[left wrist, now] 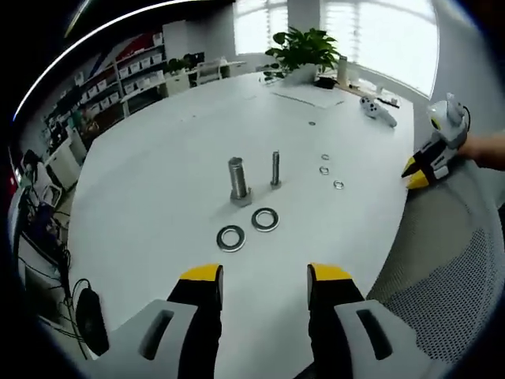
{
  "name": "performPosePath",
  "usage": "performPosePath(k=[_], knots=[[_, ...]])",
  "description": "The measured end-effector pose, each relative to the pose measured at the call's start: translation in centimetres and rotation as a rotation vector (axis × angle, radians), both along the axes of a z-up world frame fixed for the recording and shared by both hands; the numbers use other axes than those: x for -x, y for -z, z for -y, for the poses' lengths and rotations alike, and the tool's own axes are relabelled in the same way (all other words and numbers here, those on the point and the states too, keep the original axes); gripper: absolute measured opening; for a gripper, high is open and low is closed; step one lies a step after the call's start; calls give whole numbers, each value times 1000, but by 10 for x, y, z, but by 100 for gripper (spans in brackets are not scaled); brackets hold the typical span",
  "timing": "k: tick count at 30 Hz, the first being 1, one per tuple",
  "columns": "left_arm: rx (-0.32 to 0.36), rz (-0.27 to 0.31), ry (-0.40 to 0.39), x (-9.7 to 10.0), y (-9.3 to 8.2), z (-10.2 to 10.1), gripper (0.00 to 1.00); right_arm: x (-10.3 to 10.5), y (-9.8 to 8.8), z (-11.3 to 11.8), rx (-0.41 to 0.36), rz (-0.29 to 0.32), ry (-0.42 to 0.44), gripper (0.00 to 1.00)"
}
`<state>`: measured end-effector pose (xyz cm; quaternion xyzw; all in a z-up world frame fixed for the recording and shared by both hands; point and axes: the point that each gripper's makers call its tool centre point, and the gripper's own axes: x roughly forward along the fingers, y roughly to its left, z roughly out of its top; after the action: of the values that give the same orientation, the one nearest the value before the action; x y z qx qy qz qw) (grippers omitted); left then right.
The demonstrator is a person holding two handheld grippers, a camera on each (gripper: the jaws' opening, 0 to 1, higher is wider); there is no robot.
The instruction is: Place the washer onto the threaded stud by aligning its center hole with the stud, sliding it down to the base, and recovering from edge contact or off-axis alignment until the washer reaches the visible bottom stop.
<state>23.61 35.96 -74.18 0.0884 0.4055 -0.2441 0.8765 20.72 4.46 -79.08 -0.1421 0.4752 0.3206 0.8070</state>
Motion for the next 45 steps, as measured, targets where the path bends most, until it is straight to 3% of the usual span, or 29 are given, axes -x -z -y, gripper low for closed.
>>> performPosePath(k=[3,12,14,15,17,20,22,24,28,30,31,32,39,42,45], knots=[[-49,-5,65,-12,3,-3,42,2,1,-2,12,-3,-34,23],[-114,-68,161,-33,17,-1,43,1,2,0,10,-9,-7,23],[-135,-77,239,-33,21,1,43,1,2,0,9,-7,-6,23],[-178,-77,266,-36,26,-3,43,1,2,0,8,-8,-3,23],[-208,-96,288,-37,31,-4,43,0,2,0,8,-7,-5,23],[-159,-159,257,-41,38,2,44,1,1,0,8,-5,-9,23],[-165,-165,261,-47,42,3,45,0,0,0,5,1,-11,23],[-217,-186,306,-51,47,-1,45,0,0,0,5,1,-4,23],[-230,-241,334,-53,52,-2,37,-1,0,0,4,2,-2,23],[-288,-271,367,-51,55,-9,34,-1,0,0,3,3,-1,23],[-304,-242,429,-57,54,-7,32,-1,0,1,3,2,1,23],[-292,-259,405,-56,54,-5,33,-1,0,1,3,2,2,23],[-346,-307,455,-55,54,-4,33,-2,0,1,4,9,11,23],[-374,-315,527,-56,54,-8,31,-2,0,2,7,8,10,23],[-383,-333,504,-58,55,-7,30,-3,0,2,7,9,14,23]])
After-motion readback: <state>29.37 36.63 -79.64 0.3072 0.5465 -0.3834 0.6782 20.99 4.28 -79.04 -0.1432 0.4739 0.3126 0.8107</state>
